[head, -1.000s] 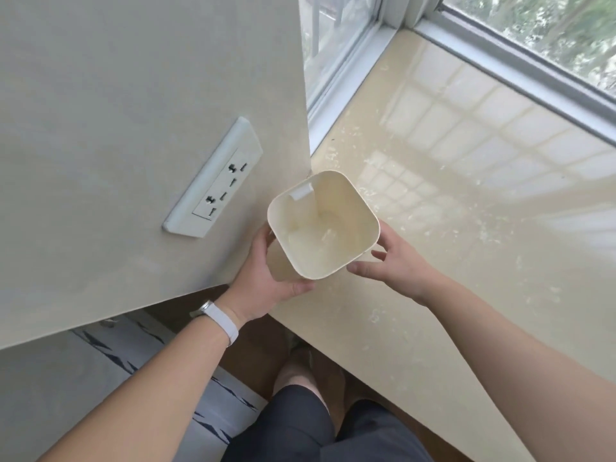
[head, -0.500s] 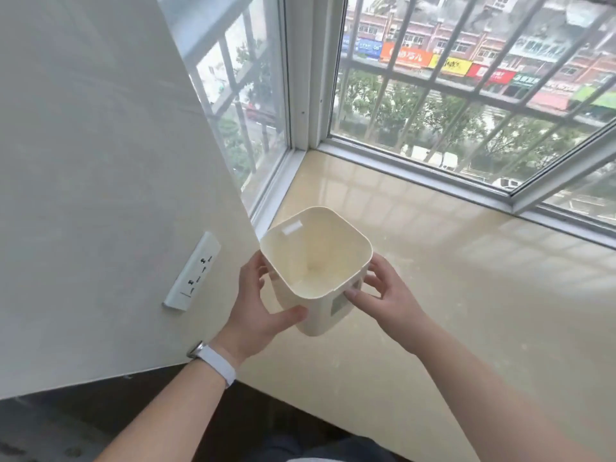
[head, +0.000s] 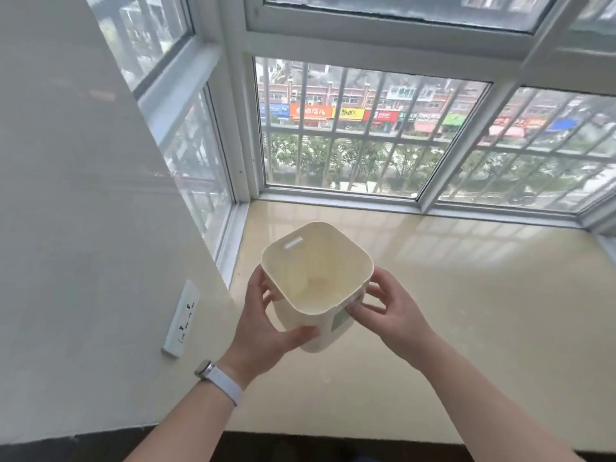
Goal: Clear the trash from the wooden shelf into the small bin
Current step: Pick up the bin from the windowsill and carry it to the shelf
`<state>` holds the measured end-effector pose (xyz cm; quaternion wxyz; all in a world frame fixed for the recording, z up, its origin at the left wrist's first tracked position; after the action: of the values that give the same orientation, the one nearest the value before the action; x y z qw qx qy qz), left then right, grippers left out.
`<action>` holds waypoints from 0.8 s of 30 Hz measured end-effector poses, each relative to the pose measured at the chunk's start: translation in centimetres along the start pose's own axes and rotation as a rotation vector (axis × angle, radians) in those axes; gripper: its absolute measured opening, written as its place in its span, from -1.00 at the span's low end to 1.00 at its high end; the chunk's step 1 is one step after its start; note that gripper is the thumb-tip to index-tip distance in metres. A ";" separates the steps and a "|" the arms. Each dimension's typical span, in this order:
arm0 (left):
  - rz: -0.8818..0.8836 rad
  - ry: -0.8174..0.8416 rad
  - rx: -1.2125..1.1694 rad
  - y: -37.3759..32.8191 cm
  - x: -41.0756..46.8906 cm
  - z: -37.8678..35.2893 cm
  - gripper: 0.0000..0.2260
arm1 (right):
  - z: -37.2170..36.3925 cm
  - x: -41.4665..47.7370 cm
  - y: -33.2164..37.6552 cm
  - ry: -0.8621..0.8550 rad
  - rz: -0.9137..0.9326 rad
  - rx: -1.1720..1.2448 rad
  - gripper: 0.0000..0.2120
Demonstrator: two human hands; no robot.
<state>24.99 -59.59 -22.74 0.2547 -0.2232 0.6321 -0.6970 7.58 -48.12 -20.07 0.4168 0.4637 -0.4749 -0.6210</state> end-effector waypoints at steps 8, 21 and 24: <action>-0.051 0.173 0.030 -1.7 0.4 -4.6 0.07 | 2.7 -6.9 -0.2 -0.221 -0.013 0.006 -0.53; -0.145 0.553 0.104 -6.5 3.3 -22.8 0.08 | 13.5 -22.1 -2.0 -0.611 -0.037 0.046 -0.51; -0.168 0.653 0.117 -8.0 3.1 -29.5 0.07 | 17.0 -27.5 -2.6 -0.710 -0.045 0.064 -0.53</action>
<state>3.34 -38.35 -17.83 -0.0070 -0.0246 0.6186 -0.7853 -3.04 -17.79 -15.65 0.1971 0.2420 -0.5991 -0.7374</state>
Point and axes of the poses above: each hand's wrist, its own x-axis towards the middle knuckle, its own z-axis out of the back of the hand, y = z × x, the point moved 9 cm from there along x, towards the middle knuckle, and after that the axes turned 12 degrees about y, right-handed, at the moved point
